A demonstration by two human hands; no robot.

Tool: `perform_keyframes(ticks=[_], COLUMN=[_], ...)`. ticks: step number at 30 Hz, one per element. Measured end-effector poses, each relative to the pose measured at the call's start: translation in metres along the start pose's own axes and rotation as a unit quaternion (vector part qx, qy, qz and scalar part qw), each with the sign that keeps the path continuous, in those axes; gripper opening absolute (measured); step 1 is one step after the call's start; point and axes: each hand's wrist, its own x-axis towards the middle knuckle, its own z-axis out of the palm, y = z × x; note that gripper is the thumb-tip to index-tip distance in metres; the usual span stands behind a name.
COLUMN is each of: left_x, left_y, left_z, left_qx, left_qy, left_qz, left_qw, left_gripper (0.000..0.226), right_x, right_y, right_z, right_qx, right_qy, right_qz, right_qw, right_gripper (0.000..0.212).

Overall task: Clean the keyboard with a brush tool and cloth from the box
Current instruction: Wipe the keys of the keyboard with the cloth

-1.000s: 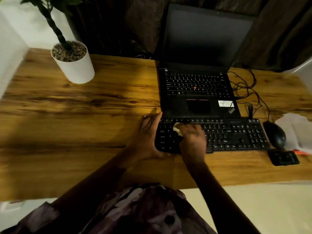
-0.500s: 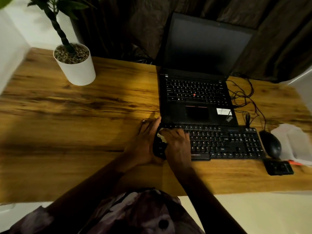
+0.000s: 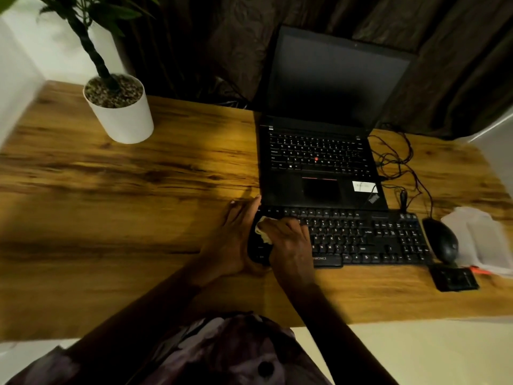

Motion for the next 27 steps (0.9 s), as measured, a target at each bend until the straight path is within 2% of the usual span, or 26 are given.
perform_keyframes(ticks=[4, 6, 11, 14, 18, 21, 24, 27], left_x=[0.002, 0.003, 0.002, 0.002, 0.002, 0.004, 0.006, 0.005], left_y=[0.000, -0.002, -0.004, -0.001, -0.002, -0.003, -0.008, -0.006], left_z=[0.002, 0.003, 0.003, 0.004, 0.005, 0.005, 0.010, 0.010], left_qx=[0.011, 0.005, -0.002, -0.001, 0.010, -0.007, 0.017, -0.005], left_qy=[0.019, 0.019, 0.010, 0.020, 0.025, -0.001, -0.007, 0.004], left_qz=[0.004, 0.005, 0.013, 0.015, 0.018, -0.005, 0.000, -0.018], left_qw=[1.000, 1.000, 1.000, 1.000, 0.999, 1.000, 1.000, 1.000], left_gripper=[0.150, 0.151, 0.148, 0.148, 0.149, 0.149, 0.144, 0.145], right_x=[-0.007, -0.008, -0.009, -0.018, -0.022, -0.018, -0.016, -0.021], right_y=[0.001, -0.006, -0.011, -0.001, -0.003, -0.018, -0.013, 0.007], right_z=[-0.007, -0.013, -0.013, -0.013, -0.013, -0.012, -0.011, -0.013], right_qx=[0.010, 0.015, 0.007, -0.025, -0.043, -0.015, -0.034, -0.035], right_qy=[0.020, 0.027, -0.002, 0.007, 0.027, 0.004, -0.020, 0.002], right_qz=[-0.027, -0.036, -0.062, -0.011, 0.067, 0.028, -0.010, 0.038], right_qw=[0.999, 0.999, 0.998, 1.000, 0.997, 0.999, 0.999, 0.999], right_gripper=[0.036, 0.041, 0.039, 0.032, 0.033, 0.037, 0.038, 0.038])
